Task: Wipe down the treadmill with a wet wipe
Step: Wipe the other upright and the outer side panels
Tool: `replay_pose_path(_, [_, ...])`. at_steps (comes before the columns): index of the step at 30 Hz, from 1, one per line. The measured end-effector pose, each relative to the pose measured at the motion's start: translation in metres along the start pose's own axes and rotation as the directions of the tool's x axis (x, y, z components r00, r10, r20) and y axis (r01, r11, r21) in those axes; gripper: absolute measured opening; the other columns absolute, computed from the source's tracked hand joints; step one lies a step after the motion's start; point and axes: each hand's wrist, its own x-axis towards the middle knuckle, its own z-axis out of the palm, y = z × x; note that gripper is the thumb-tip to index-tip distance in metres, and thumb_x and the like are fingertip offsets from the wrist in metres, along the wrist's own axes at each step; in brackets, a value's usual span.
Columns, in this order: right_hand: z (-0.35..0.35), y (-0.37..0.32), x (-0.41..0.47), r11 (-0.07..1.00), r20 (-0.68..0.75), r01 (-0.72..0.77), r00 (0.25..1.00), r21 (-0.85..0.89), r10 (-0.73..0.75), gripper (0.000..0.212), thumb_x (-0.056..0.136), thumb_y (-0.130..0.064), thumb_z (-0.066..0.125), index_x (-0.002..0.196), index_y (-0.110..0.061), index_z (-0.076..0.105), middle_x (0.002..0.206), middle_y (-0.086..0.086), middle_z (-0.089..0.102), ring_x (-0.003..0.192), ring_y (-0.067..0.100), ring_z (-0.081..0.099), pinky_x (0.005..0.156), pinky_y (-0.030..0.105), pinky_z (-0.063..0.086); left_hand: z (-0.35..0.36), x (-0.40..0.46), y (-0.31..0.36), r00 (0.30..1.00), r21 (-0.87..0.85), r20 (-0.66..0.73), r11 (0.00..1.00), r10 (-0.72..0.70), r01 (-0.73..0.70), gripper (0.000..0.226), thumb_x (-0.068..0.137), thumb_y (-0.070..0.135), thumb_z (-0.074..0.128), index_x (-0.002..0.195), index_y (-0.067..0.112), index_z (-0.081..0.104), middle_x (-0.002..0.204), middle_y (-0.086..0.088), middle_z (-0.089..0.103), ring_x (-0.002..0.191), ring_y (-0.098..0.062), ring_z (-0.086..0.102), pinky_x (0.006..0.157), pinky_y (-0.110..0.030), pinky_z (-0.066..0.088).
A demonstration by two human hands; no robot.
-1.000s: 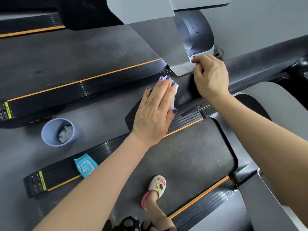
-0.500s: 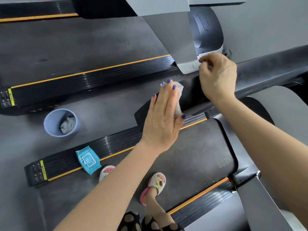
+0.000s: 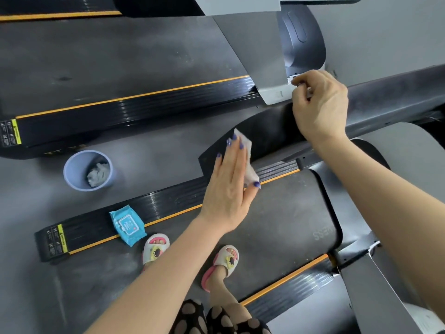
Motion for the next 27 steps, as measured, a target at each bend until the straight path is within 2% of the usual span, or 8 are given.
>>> replay_pose_path(4, [0.002, 0.002, 0.000, 0.999, -0.018, 0.024, 1.000, 0.024, -0.024, 0.041, 0.084, -0.024, 0.037, 0.095, -0.009, 0.074, 0.096, 0.007, 0.071, 0.075, 0.029, 0.061, 0.072, 0.041, 0.049, -0.006, 0.027, -0.002, 0.996, -0.112, -0.039, 0.991, -0.081, 0.076, 0.076, 0.104, 0.046, 0.027, 0.157, 0.001, -0.004, 0.167, -0.012, -0.007, 0.157, -0.024, -0.002, 0.128, -0.042, 0.008])
replay_pose_path(10, [0.002, 0.003, 0.000, 1.000, -0.028, 0.016, 0.999, 0.017, -0.015, 0.041, 0.084, -0.021, 0.038, 0.096, -0.008, 0.074, 0.094, 0.009, 0.071, 0.079, 0.028, 0.061, 0.071, 0.034, 0.044, 0.014, -0.026, -0.010, 0.996, -0.045, 0.028, 0.996, -0.080, 0.082, 0.071, 0.107, 0.049, 0.020, 0.158, 0.019, -0.018, 0.166, 0.004, -0.021, 0.156, -0.017, -0.005, 0.126, -0.038, 0.008])
replay_pose_path(12, [0.002, 0.004, 0.000, 1.000, -0.041, 0.016, 0.999, 0.027, -0.014, 0.042, 0.083, -0.021, 0.037, 0.095, -0.007, 0.075, 0.092, 0.009, 0.072, 0.078, 0.026, 0.061, 0.071, 0.032, 0.043, 0.011, -0.022, -0.016, 0.998, -0.015, 0.041, 0.998, -0.057, 0.057, 0.070, 0.107, 0.050, 0.017, 0.159, 0.020, -0.018, 0.166, 0.004, -0.019, 0.156, -0.017, -0.005, 0.125, -0.039, 0.009])
replay_pose_path(14, [0.002, 0.005, 0.000, 1.000, -0.044, 0.011, 0.999, 0.029, -0.009, 0.042, 0.082, -0.021, 0.037, 0.094, -0.007, 0.075, 0.091, 0.009, 0.072, 0.078, 0.024, 0.061, 0.071, 0.028, 0.041, 0.006, -0.008, -0.019, 0.999, 0.002, 0.002, 0.999, -0.038, 0.038, 0.069, 0.108, 0.047, 0.022, 0.160, 0.012, -0.007, 0.167, -0.002, -0.011, 0.156, -0.018, -0.002, 0.126, -0.042, 0.012])
replay_pose_path(17, [0.004, 0.005, 0.001, 1.000, -0.049, 0.013, 0.999, 0.022, -0.012, 0.042, 0.082, -0.021, 0.037, 0.093, -0.006, 0.075, 0.089, 0.009, 0.071, 0.077, 0.021, 0.060, 0.069, 0.024, 0.038, 0.003, 0.012, -0.016, 0.992, -0.025, -0.113, 0.998, -0.054, 0.052, 0.068, 0.108, 0.033, 0.041, 0.158, 0.003, 0.007, 0.165, -0.004, -0.002, 0.155, -0.016, -0.001, 0.125, -0.044, 0.021])
replay_pose_path(21, [0.003, 0.006, 0.001, 1.000, -0.066, 0.001, 0.998, 0.007, -0.001, 0.040, 0.082, -0.020, 0.038, 0.092, -0.006, 0.074, 0.090, 0.010, 0.071, 0.080, 0.024, 0.061, 0.071, 0.024, 0.038, -0.002, 0.004, -0.014, 0.984, 0.049, -0.176, 0.999, 0.020, -0.011, 0.061, 0.102, 0.014, 0.058, 0.153, -0.004, 0.029, 0.161, -0.018, 0.028, 0.149, -0.027, 0.026, 0.115, -0.048, 0.041])
replay_pose_path(23, [0.003, 0.005, 0.000, 1.000, -0.062, -0.007, 0.998, -0.007, 0.007, 0.039, 0.084, -0.019, 0.039, 0.094, -0.006, 0.074, 0.092, 0.010, 0.071, 0.080, 0.024, 0.060, 0.070, 0.022, 0.037, -0.009, 0.003, -0.017, 0.980, 0.111, -0.181, 0.992, 0.088, -0.068, 0.056, 0.099, 0.009, 0.063, 0.148, -0.004, 0.040, 0.153, -0.020, 0.044, 0.145, -0.026, 0.034, 0.114, -0.045, 0.042])
replay_pose_path(27, [0.003, 0.004, -0.002, 0.999, -0.032, -0.044, 0.999, -0.023, 0.043, 0.039, 0.086, -0.019, 0.038, 0.097, -0.005, 0.072, 0.100, 0.010, 0.071, 0.086, 0.028, 0.062, 0.074, 0.026, 0.039, -0.031, 0.001, -0.012, 0.960, 0.138, -0.194, 0.974, 0.204, -0.179, 0.050, 0.089, -0.001, 0.074, 0.136, 0.000, 0.058, 0.139, -0.017, 0.060, 0.133, -0.020, 0.050, 0.111, -0.036, 0.044])
